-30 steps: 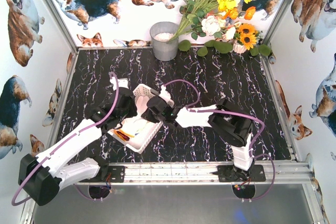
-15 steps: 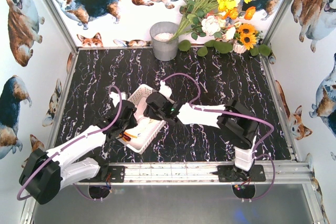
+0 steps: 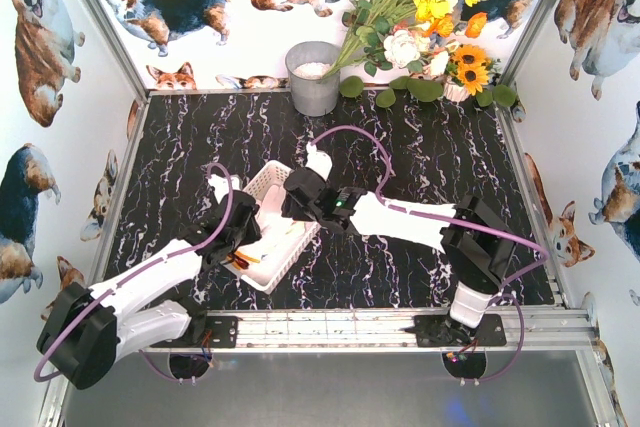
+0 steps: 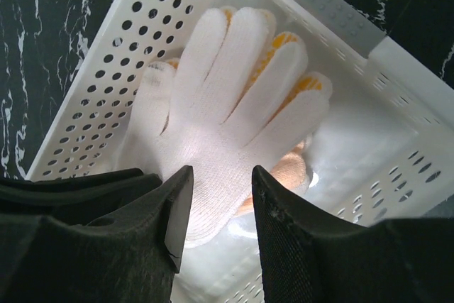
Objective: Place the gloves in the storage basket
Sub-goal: Place the glove in the bin.
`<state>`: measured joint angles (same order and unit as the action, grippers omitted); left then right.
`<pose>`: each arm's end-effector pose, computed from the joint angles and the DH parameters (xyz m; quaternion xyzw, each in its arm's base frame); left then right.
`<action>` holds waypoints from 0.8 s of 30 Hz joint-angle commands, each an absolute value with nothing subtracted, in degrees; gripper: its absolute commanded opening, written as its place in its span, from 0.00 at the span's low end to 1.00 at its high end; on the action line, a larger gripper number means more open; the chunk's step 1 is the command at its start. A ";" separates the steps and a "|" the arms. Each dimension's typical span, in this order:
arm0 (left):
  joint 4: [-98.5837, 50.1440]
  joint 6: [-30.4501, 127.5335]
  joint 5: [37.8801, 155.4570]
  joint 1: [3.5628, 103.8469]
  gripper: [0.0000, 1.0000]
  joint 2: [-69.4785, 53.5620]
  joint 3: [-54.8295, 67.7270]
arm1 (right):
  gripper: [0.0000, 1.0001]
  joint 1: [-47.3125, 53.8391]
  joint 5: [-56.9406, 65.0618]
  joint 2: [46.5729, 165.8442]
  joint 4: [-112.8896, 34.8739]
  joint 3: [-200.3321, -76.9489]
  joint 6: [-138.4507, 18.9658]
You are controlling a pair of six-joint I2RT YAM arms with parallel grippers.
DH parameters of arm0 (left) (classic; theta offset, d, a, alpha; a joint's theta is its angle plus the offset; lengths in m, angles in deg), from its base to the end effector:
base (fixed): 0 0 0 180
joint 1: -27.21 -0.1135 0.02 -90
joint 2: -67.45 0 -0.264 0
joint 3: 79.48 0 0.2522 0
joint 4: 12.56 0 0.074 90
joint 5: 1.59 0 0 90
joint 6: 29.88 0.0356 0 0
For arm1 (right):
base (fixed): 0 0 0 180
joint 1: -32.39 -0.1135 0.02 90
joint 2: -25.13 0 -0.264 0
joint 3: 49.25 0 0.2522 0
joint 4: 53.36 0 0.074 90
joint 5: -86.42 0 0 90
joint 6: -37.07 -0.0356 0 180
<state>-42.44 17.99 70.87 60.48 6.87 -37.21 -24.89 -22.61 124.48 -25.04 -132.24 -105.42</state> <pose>0.1745 -0.1017 0.1838 -0.1256 0.9163 -0.1030 0.3661 0.2159 0.3146 0.2273 0.0256 0.9120 0.2231 0.3433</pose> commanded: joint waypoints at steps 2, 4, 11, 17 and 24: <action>-43.51 20.13 72.64 59.64 0.25 9.50 -33.66 | 0.36 -25.05 -19.56 126.06 -28.26 -137.19 -101.13; -44.14 19.77 73.93 59.64 0.26 9.97 -32.90 | 0.34 -24.93 -18.40 128.01 -27.66 -138.34 -101.88; -45.76 18.91 76.54 59.28 0.25 8.38 -35.30 | 0.30 -24.78 -17.18 132.17 -27.15 -137.70 -106.60; -46.66 21.10 75.07 58.42 0.22 4.43 -36.45 | 0.30 -24.65 -16.62 135.94 -24.37 -138.27 -107.26; -45.28 24.53 76.53 57.88 0.18 -1.71 -36.64 | 0.30 -23.90 -16.59 138.95 -21.59 -138.69 -107.75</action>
<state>-43.93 21.31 75.78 58.76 1.84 -35.85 -24.47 -15.92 136.89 -24.47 -137.62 -107.12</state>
